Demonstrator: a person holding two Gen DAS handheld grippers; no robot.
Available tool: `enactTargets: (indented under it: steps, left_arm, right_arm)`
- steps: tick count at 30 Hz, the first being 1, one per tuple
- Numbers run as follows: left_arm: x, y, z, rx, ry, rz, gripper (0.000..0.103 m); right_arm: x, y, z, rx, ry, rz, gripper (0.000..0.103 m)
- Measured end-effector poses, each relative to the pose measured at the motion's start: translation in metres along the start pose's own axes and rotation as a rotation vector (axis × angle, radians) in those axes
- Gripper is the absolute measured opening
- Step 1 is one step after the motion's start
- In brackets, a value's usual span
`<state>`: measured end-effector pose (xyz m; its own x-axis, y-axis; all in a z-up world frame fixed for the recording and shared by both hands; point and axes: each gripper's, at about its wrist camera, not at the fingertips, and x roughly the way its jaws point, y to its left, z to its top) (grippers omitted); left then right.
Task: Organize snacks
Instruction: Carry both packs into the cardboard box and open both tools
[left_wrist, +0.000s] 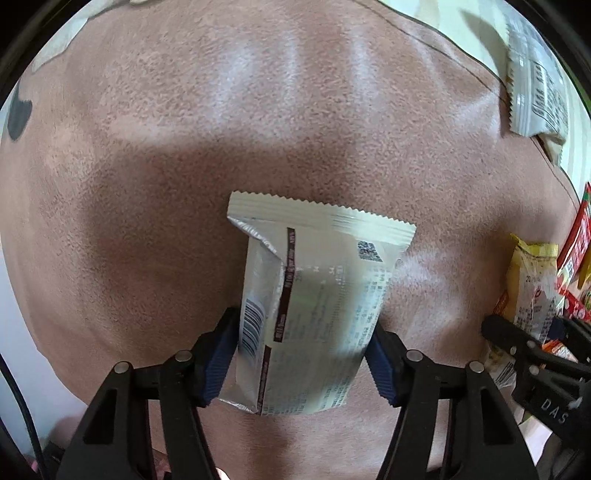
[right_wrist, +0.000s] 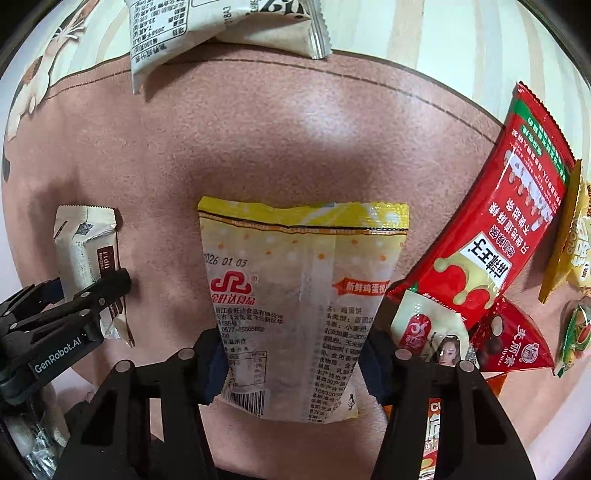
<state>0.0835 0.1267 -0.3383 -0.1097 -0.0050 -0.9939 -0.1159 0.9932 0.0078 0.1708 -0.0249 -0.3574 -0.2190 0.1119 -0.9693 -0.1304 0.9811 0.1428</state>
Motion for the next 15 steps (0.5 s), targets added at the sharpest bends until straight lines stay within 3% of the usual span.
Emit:
enactTargets:
  steps: [6,15]
  left_arm:
    - [-0.019,-0.018,-0.007,0.036,-0.031,0.014,0.054]
    - [-0.054,-0.035,-0.01,0.088,-0.089,-0.015,0.052]
  right_arm:
    - [-0.005,-0.003,-0.005,0.008,-0.03,0.034,0.046]
    - [-0.046,-0.014,-0.013,0.031,-0.113,0.135,0.044]
